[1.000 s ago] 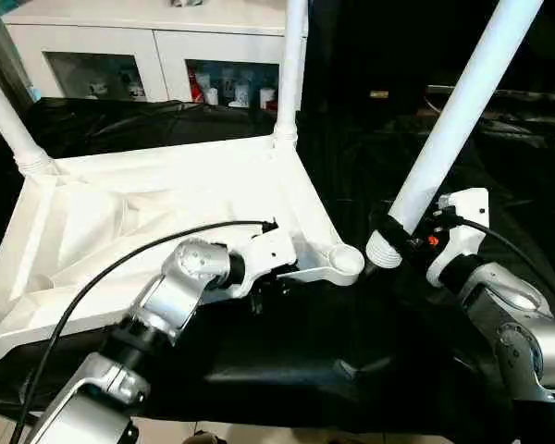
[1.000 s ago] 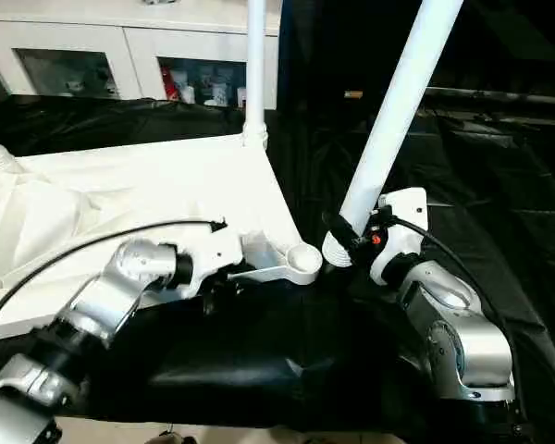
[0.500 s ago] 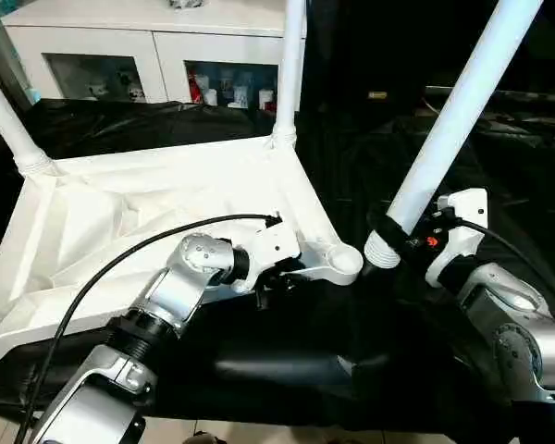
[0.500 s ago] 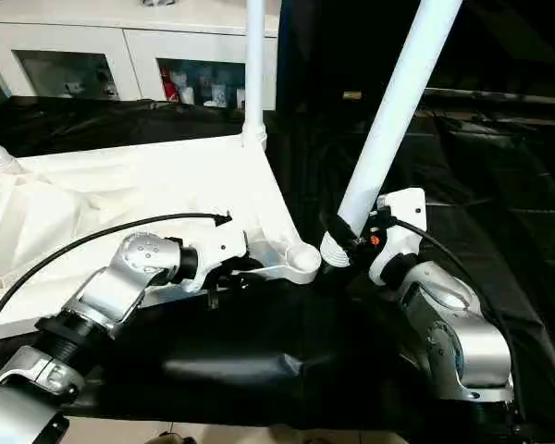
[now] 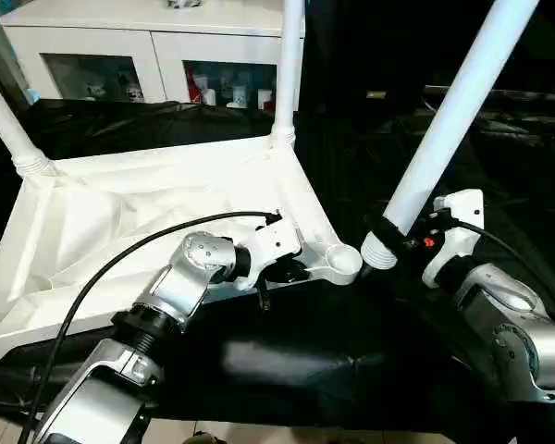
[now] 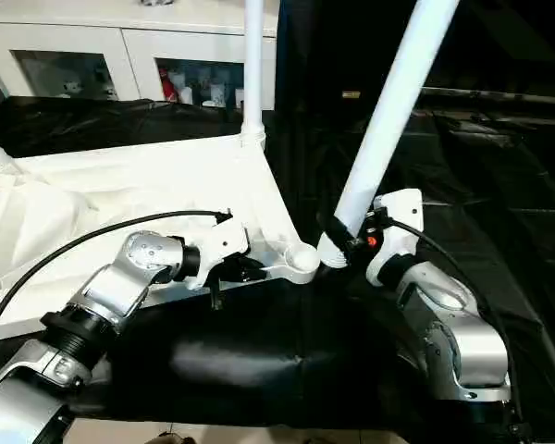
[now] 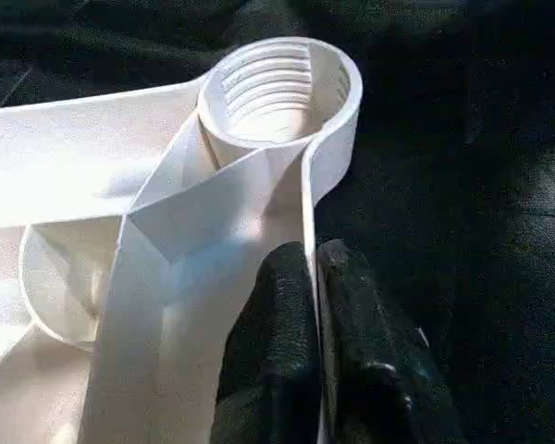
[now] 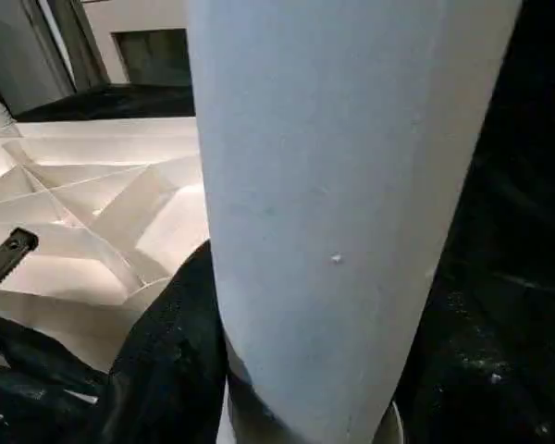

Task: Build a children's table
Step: Insert table leg to table base

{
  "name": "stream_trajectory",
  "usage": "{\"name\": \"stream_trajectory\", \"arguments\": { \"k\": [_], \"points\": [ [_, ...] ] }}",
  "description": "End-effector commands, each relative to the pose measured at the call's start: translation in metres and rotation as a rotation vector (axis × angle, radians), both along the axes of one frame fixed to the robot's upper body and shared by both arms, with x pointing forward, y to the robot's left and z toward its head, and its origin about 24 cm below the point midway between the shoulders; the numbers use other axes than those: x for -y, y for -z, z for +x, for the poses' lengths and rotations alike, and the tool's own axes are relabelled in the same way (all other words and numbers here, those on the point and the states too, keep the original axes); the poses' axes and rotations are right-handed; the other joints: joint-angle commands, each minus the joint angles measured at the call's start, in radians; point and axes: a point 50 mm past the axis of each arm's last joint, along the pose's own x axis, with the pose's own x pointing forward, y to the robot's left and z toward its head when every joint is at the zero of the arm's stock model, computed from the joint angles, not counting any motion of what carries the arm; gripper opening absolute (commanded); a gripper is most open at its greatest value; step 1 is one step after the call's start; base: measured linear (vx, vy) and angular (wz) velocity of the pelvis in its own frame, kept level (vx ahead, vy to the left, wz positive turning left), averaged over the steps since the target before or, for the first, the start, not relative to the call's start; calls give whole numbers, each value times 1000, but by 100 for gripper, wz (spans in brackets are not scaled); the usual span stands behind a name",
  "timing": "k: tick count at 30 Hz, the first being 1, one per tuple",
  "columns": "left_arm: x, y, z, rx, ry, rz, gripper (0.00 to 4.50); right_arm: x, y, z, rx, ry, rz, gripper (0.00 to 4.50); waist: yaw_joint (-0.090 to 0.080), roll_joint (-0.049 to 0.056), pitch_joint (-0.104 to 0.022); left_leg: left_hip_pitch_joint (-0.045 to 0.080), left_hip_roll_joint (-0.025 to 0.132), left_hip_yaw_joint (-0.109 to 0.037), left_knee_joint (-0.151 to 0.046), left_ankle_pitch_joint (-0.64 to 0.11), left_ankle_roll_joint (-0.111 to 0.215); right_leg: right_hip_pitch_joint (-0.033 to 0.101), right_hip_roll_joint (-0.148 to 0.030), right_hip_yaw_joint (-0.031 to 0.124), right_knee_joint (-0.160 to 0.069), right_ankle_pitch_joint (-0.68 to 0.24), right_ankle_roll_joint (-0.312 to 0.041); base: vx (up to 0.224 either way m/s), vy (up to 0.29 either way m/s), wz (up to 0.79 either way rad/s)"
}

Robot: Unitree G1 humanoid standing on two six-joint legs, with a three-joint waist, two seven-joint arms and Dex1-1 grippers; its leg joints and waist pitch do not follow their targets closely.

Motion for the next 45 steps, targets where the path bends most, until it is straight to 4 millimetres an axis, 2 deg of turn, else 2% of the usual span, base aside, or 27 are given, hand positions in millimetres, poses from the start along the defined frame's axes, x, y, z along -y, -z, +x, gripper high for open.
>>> {"name": "stream_trajectory", "arguments": {
  "k": [1,7,13,14,15,16,18,23,29,31,34,36,45],
  "points": [
    [1,-4,2,10,25,4,0,-1,-6,3,35,-10,0,190,3,-8,-71,18,8,-6,-68,-318,-6,43,-12,17,-72,-294,-178,0,0,0],
    [-2,1,-1,12,43,47,0,-3,-5,3,28,-21,-1,190,4,-10,-72,17,9,-7,-68,-307,-2,45,-13,17,-69,-279,-181,0,0,0],
    [-5,1,0,8,12,35,0,-6,-3,4,17,-46,-3,190,4,-15,-70,18,9,-5,-67,-311,-1,42,-15,18,-73,-318,-172,0,0,0],
    [-5,1,0,1,11,30,46,-6,-3,4,16,-46,-3,190,4,-17,-70,18,9,-5,-67,-312,-2,42,-15,18,-73,-323,-171,0,0,0],
    [-5,0,0,-7,14,24,57,-6,-3,5,16,-47,-4,190,4,-15,-69,18,8,-6,-68,-313,-3,42,-15,17,-73,-335,-167,0,0,0],
    [-5,0,0,-5,14,22,57,-6,-3,5,16,-48,-4,190,3,-18,-68,18,8,-5,-68,-319,-3,40,-15,17,-76,-349,-164,0,0,0],
    [-5,-1,1,11,-2,11,78,-6,-3,5,15,-51,-5,190,4,-16,-69,18,9,-6,-68,-319,-4,40,-16,17,-75,-351,-160,0,0,0],
    [-8,-1,1,12,-7,13,91,-6,-3,5,15,-55,-7,190,4,-17,-69,18,9,-6,-69,-319,-3,40,-15,17,-74,-343,-160,0,0,0],
    [-10,-1,-1,-8,-1,6,91,-6,-1,5,12,-59,-6,190,6,-16,-70,17,9,-5,-68,-305,-2,41,-15,18,-72,-328,-165,0,0,0],
    [-10,0,-2,-12,2,8,63,-7,-1,4,11,-60,-5,190,5,-16,-70,18,9,-6,-68,-307,-2,40,-14,17,-72,-324,-167,0,0,0],
    [-11,0,-2,-15,2,9,53,-7,-1,4,9,-61,-5,190,5,-16,-70,17,8,-5,-68,-303,-2,41,-15,18,-71,-321,-166,0,0,0],
    [-12,0,-2,-18,0,9,18,-7,-1,4,8,-62,-5,190,5,-18,-70,17,9,-5,-68,-300,-1,41,-15,18,-71,-324,-165,0,0,0],
    [-12,1,-3,-34,2,-3,0,-8,0,5,-1,-76,-10,190,4,-19,-69,17,8,-5,-67,-300,0,41,-15,18,-72,-332,-162,0,0,0]
  ]
}}
